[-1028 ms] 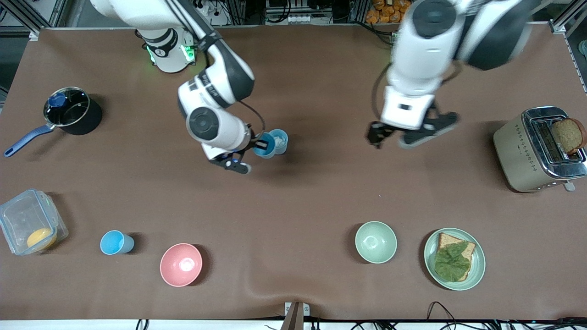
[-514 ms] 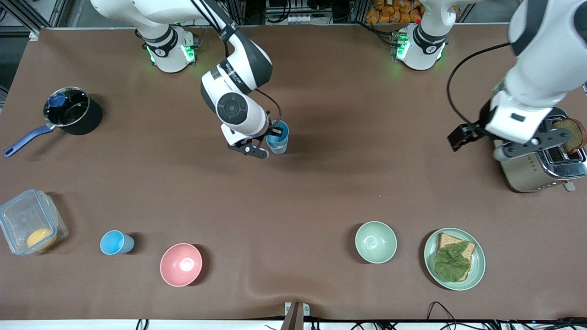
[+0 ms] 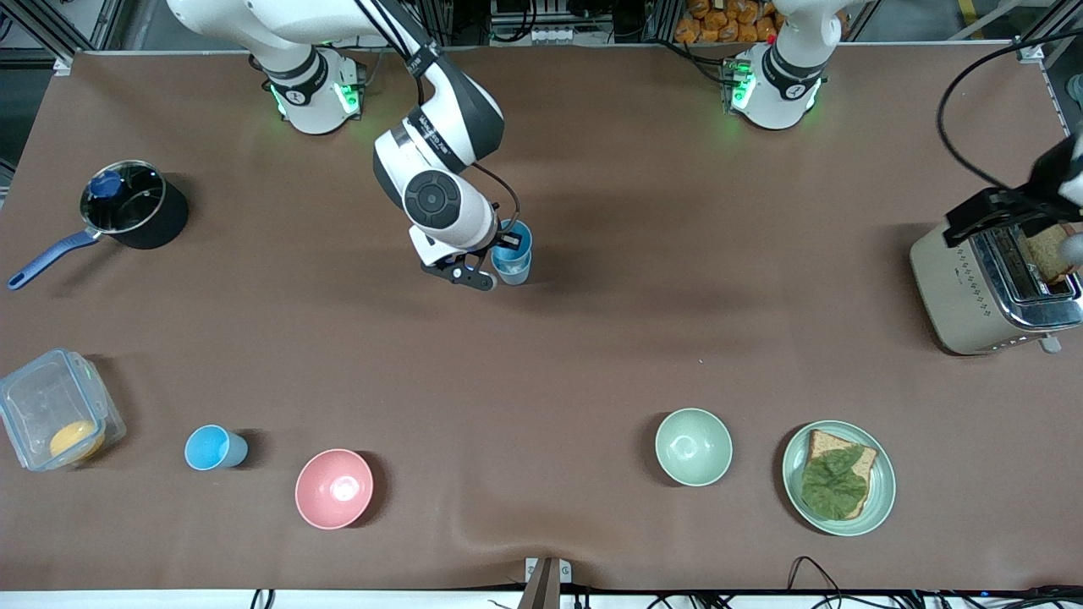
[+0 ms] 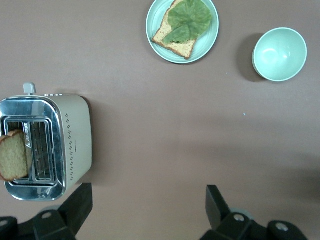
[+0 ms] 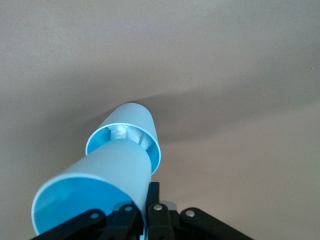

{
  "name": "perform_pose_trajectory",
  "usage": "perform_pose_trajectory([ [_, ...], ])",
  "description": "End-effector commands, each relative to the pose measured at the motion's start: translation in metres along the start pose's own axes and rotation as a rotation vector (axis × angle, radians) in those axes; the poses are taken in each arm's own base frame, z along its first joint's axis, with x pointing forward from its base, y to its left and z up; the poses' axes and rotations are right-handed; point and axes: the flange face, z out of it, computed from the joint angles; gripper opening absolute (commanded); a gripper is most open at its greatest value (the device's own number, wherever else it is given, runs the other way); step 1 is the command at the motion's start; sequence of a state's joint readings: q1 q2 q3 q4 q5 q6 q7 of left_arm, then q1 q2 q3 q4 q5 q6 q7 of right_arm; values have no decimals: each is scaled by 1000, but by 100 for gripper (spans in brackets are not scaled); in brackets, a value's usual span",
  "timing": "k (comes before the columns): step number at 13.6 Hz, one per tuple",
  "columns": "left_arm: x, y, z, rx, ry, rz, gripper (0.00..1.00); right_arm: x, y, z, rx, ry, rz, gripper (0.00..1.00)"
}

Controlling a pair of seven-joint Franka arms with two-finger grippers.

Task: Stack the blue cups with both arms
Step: 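Lower the right cup into the tissue cup while the left gripper withdraws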

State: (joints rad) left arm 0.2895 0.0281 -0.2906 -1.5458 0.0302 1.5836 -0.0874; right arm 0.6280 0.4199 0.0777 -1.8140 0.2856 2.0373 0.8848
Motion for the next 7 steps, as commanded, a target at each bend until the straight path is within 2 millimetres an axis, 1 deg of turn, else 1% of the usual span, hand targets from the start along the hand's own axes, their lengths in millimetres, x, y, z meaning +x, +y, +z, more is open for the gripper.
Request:
perform_pose_trajectory([
  [1, -6, 2, -10, -10, -3, 80, 100, -2, 8, -8, -8, 13, 26, 100],
  [2, -6, -6, -10, -6, -4, 68, 100, 0, 9, -13, -8, 10, 33, 100],
  [3, -5, -14, -9, -6, -5, 60, 100, 1, 9, -26, -4, 9, 35, 100],
  [4, -5, -11, -10, -5, -4, 64, 100, 12, 15, -45, -2, -1, 43, 100],
  [5, -6, -13, -8, -3, -14, 61, 100, 28, 25, -68, 5, -17, 59, 100],
  [6, -8, -16, -8, -2, -31, 58, 100, 39, 33, -91, 11, -20, 20, 100],
  [7, -9, -21, -7, -2, -42, 49, 100, 53, 49, -111, 8, 0, -66, 100],
])
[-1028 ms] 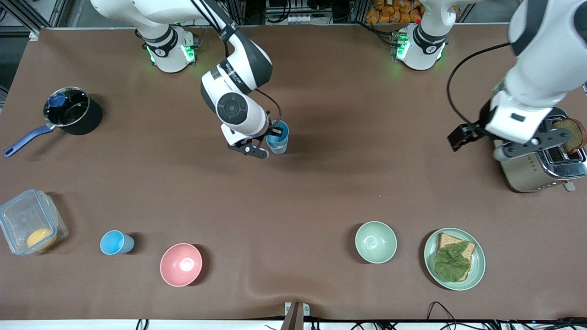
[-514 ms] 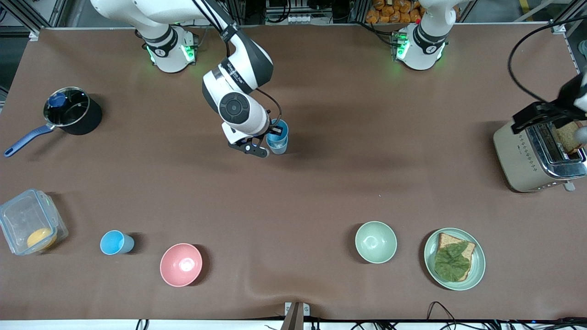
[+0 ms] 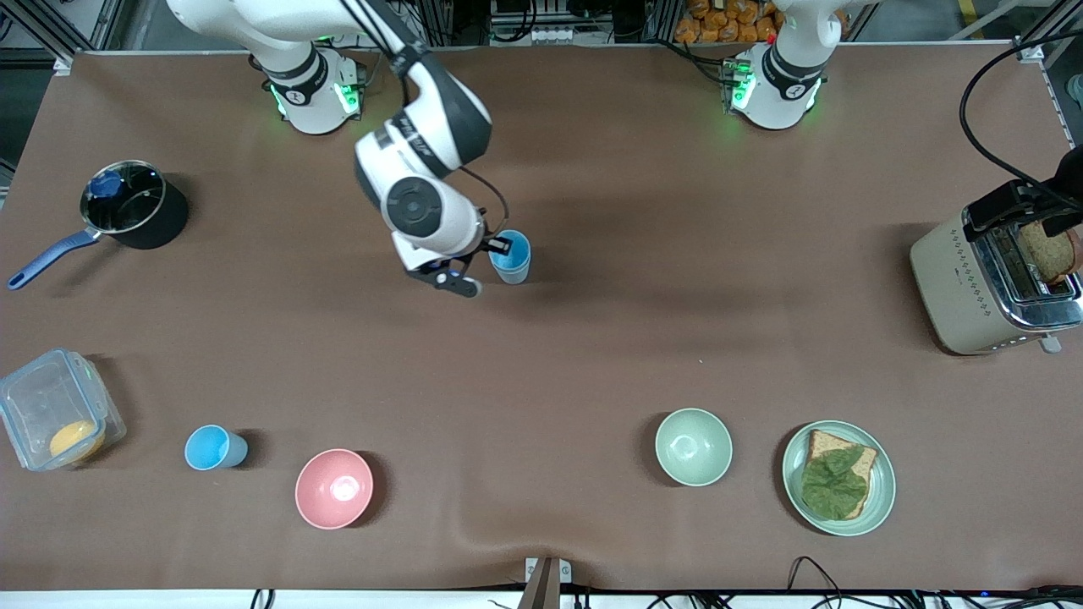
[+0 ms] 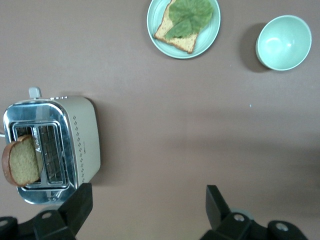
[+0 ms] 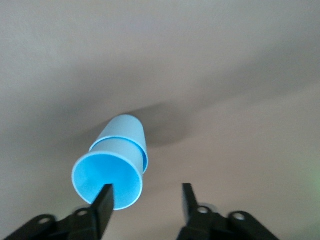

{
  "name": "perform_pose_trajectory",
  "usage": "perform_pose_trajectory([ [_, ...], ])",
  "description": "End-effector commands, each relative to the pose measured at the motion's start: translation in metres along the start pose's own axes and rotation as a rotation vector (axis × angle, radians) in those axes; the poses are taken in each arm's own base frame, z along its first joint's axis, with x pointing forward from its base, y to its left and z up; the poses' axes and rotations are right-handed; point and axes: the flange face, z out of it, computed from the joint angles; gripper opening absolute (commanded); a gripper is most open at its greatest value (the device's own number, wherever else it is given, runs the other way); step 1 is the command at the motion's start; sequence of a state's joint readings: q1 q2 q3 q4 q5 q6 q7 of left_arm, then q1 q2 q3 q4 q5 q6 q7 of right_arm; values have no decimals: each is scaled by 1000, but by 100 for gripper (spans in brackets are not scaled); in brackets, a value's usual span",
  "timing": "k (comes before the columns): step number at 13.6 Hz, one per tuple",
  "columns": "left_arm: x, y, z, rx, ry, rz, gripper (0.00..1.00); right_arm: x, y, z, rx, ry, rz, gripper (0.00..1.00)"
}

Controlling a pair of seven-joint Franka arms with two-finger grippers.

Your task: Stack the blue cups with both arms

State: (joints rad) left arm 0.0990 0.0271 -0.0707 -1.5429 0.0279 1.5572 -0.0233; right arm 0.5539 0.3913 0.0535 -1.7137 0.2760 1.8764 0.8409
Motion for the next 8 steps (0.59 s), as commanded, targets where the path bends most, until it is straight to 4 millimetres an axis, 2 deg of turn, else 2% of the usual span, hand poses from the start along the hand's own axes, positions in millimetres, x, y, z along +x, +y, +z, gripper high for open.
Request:
perform_pose_trajectory([
  [1, -10, -3, -10, -7, -15, 18, 100, 42, 52, -66, 1, 60, -149, 100],
  [3, -15, 1, -18, -7, -1, 7, 100, 79, 106, -100, -22, 126, -240, 100],
  [5, -17, 6, -18, -7, -4, 16, 100, 98, 172, -141, -58, 152, -311, 100],
  [6, -18, 8, -18, -7, -12, 32, 100, 101, 209, -167, -53, 159, -320, 100],
  [8, -20, 11, -15, -6, -33, 31, 100, 89, 259, -209, -41, 171, -349, 100],
])
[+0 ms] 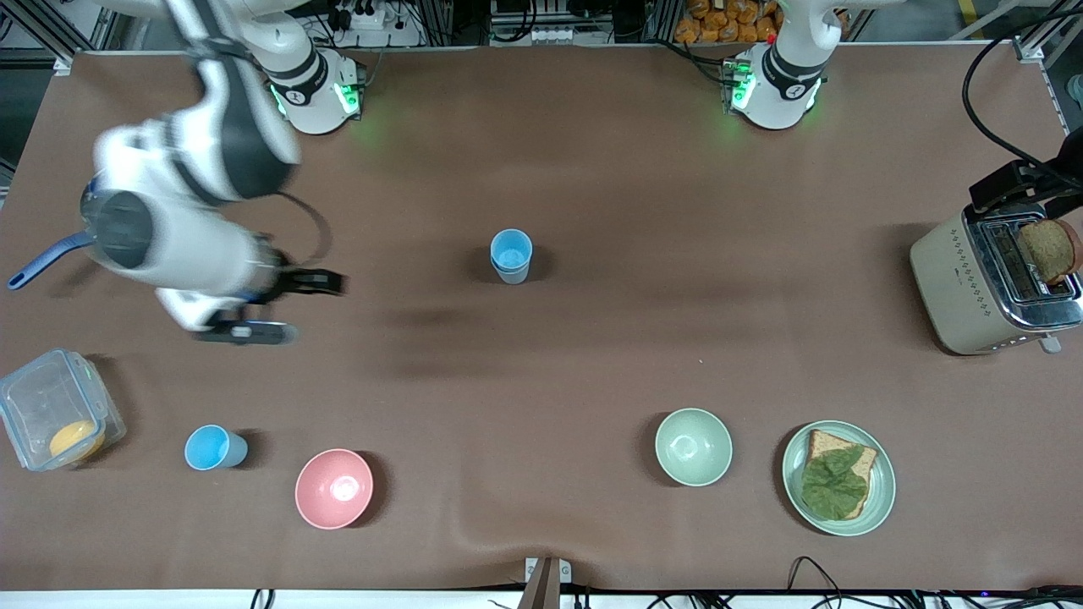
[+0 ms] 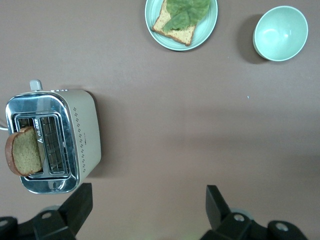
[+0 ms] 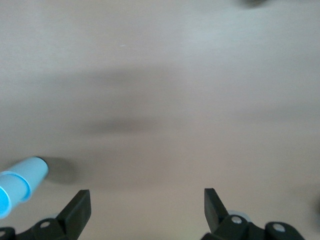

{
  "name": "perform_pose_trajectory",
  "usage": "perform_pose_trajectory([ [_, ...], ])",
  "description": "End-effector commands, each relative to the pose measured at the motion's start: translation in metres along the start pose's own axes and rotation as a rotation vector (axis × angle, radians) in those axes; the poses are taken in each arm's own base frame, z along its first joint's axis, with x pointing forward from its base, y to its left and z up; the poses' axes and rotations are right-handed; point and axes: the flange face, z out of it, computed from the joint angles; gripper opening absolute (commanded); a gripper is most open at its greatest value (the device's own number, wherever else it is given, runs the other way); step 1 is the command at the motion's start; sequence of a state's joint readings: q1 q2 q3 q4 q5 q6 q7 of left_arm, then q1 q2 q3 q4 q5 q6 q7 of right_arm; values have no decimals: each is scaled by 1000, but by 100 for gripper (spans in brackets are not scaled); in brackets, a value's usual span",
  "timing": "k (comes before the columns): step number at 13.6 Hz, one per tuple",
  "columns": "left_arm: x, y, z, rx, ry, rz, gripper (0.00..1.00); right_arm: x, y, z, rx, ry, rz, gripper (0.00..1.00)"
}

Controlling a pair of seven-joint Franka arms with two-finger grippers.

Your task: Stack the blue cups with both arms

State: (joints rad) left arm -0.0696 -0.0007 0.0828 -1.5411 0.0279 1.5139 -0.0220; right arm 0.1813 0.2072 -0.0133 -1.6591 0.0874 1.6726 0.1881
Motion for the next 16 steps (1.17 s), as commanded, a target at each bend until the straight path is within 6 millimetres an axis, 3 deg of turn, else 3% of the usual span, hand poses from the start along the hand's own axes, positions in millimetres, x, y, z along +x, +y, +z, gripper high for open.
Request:
perform_pose_trajectory([
  [1, -7, 5, -2, -8, -24, 14, 100, -46, 42, -59, -31, 48, -70, 100],
  [3, -7, 5, -2, -10, -24, 13, 100, -73, 63, -89, -51, 48, -97, 100],
  [5, -7, -2, -6, -10, -18, 6, 100, -89, 65, -106, -55, 59, -107, 100],
  [10, -7, 0, -6, -9, -17, 6, 100, -90, 80, -148, -57, 134, -174, 100],
  [14, 0, 1, -13, -1, -1, 16, 100, -80, 109, -149, -33, 163, -111, 100],
  [16, 0, 3, -13, 0, -2, 19, 100, -80, 113, -149, -31, 160, -85, 100],
])
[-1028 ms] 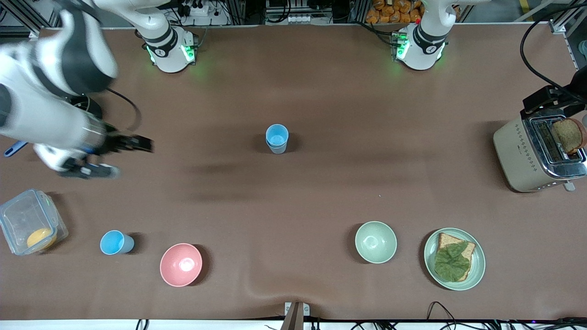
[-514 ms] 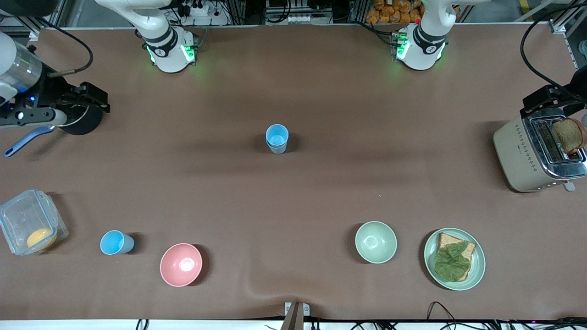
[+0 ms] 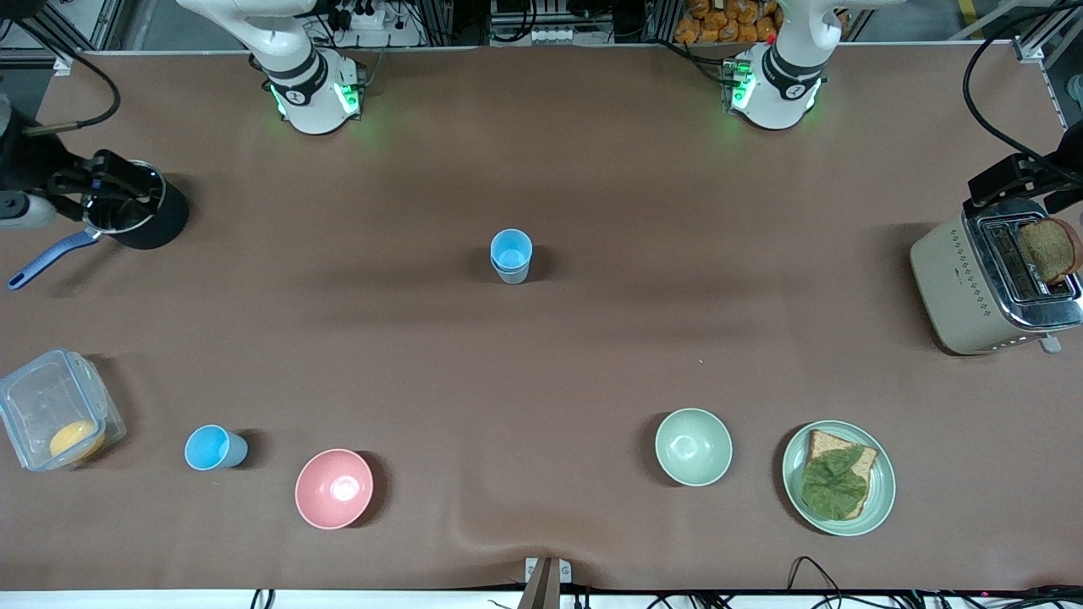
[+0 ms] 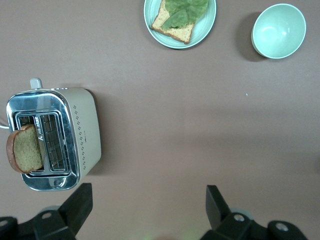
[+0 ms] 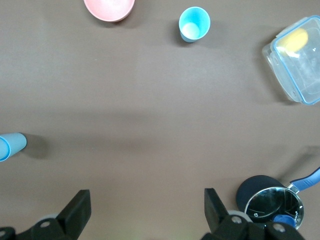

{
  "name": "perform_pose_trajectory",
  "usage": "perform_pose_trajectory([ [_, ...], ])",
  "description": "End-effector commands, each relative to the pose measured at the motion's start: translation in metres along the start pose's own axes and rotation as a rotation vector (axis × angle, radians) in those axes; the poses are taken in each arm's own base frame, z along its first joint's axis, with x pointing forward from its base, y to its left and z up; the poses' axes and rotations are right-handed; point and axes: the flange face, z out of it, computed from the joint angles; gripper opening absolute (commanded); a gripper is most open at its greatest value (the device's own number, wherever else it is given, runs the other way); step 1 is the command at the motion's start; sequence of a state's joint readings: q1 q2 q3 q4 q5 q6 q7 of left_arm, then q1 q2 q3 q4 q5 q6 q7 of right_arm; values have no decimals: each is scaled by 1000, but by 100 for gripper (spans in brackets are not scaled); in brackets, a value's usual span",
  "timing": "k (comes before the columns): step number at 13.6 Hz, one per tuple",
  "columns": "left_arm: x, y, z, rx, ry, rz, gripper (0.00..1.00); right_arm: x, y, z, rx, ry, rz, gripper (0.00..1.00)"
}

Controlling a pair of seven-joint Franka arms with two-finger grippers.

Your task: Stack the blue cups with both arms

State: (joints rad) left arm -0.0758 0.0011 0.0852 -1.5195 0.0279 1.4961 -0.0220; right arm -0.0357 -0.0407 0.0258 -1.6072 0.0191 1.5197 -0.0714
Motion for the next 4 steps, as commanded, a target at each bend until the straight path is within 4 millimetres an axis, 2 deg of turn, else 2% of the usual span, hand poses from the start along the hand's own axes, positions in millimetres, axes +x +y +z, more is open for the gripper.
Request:
perform_pose_trajectory([
  [1, 1, 1, -5, -2, -12, 16, 100, 3, 5, -2, 3, -2, 44, 100],
  [4, 0, 4, -4, -3, -23, 19, 100, 3, 4, -2, 3, -5, 55, 100],
])
